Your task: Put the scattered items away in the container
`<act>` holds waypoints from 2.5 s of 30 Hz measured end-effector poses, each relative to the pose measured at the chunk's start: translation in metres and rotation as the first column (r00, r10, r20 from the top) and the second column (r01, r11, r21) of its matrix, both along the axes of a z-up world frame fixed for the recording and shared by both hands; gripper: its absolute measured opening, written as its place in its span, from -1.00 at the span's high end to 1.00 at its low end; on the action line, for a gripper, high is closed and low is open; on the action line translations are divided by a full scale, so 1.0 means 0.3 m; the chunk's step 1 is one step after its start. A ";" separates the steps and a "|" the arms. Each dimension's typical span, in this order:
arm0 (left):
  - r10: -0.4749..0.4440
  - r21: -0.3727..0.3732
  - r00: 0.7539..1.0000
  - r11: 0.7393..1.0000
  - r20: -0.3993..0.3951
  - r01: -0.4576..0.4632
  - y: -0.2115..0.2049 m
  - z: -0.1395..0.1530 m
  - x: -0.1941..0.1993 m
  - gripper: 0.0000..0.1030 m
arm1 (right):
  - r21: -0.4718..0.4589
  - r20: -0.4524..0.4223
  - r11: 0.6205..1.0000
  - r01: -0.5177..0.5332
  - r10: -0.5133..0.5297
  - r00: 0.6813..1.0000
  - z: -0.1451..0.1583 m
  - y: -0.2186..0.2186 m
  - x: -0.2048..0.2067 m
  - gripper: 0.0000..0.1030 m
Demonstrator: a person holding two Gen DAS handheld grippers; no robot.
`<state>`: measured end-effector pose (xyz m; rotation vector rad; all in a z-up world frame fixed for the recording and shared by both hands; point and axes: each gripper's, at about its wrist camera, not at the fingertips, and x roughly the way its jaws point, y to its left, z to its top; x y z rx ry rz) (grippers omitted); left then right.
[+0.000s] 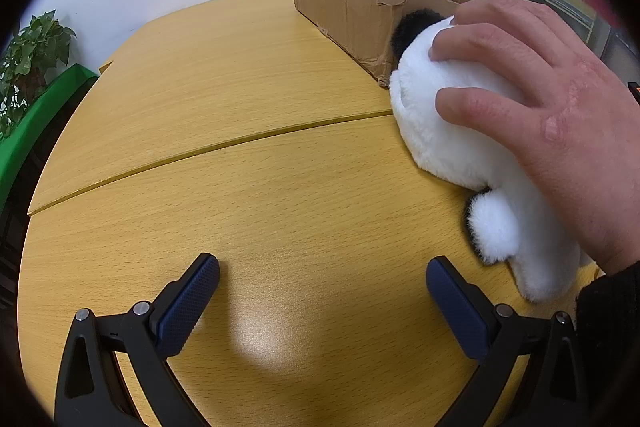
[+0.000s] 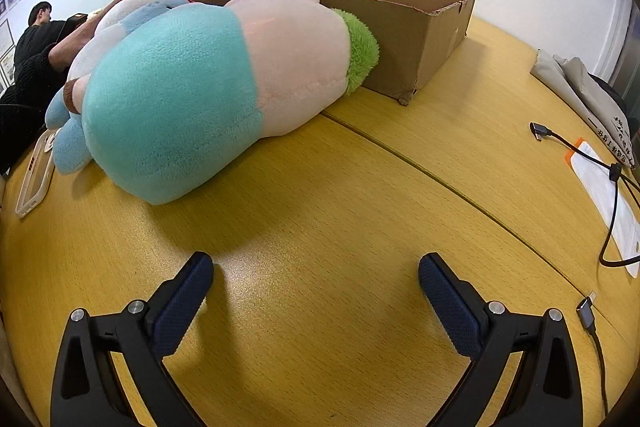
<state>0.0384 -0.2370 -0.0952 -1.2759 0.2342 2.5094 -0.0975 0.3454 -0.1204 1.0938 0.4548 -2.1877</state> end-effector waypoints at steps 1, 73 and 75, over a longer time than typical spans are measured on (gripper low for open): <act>0.001 0.000 1.000 1.000 0.000 -0.001 0.000 0.000 0.001 -1.00 | 0.000 0.000 1.000 0.000 0.000 1.000 0.000 0.000 0.000 -1.00; 0.090 0.241 0.982 0.969 -0.165 -0.048 0.532 0.362 0.501 -0.99 | -0.275 -0.077 0.778 0.566 -0.604 0.793 0.392 -0.378 0.765 -1.00; 0.095 0.248 0.985 0.967 -0.143 -0.058 0.506 0.344 0.445 -0.99 | -0.252 -0.099 0.781 0.571 -0.608 0.788 0.397 -0.387 0.762 -1.00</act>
